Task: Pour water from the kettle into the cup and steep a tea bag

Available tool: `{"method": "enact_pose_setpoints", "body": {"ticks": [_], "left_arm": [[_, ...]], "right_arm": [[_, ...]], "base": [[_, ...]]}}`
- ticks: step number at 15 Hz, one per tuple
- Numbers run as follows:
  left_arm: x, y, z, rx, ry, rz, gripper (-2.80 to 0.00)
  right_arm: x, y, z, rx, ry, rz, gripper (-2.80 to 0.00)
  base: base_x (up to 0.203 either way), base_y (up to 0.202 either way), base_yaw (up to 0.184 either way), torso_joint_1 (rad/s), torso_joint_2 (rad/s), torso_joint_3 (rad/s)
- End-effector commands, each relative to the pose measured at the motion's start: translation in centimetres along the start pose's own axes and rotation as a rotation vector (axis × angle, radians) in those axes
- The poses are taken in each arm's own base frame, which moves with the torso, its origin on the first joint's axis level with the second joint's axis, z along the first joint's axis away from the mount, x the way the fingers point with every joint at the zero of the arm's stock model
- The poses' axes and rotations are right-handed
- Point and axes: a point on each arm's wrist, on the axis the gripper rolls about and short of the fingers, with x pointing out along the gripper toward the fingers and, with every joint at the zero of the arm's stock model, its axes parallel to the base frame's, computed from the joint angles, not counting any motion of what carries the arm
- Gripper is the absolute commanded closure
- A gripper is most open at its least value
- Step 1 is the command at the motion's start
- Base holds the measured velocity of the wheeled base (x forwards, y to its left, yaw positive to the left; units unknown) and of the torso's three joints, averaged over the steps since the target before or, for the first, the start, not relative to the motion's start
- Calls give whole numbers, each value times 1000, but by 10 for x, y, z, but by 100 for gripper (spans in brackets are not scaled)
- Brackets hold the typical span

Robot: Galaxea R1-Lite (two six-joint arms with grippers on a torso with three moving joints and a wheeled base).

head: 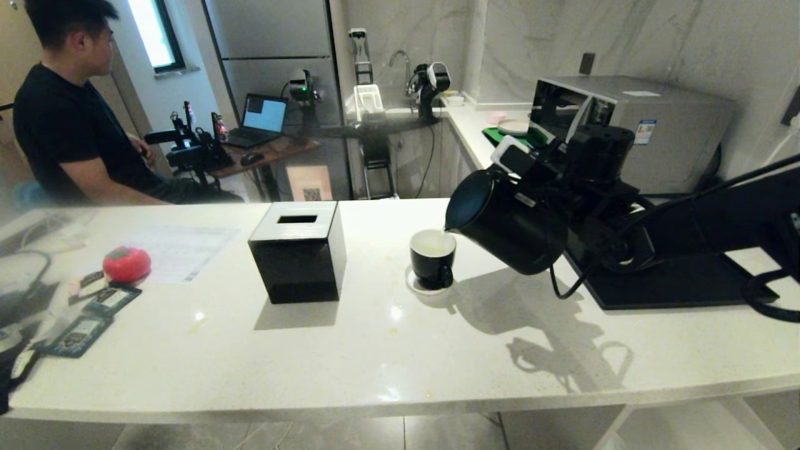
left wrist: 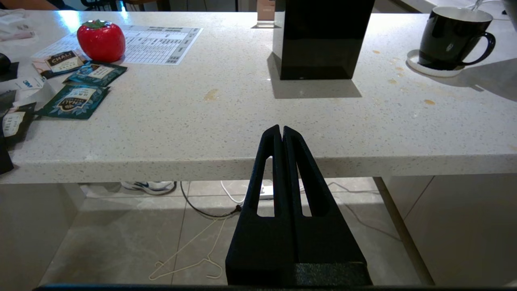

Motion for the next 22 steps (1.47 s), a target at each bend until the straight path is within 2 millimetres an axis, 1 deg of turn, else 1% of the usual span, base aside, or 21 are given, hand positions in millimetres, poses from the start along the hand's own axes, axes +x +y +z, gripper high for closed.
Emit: {"method": "enact_pose_setpoints", "body": {"ticks": [1, 16, 22], "left_arm": [[0, 0, 0, -1, 0, 1, 0], [0, 0, 0, -1, 0, 0, 0], [0, 0, 0, -1, 0, 1, 0]], "right_arm": [[0, 1, 0, -4, -5, -6, 0], [-2, 4, -1, 8, 1, 3, 0], [-3, 7, 2, 20, 4, -12, 0]], "base": [[0, 0, 0, 0, 0, 0], [0, 0, 0, 0, 0, 0], [0, 0, 0, 0, 0, 0]]}}
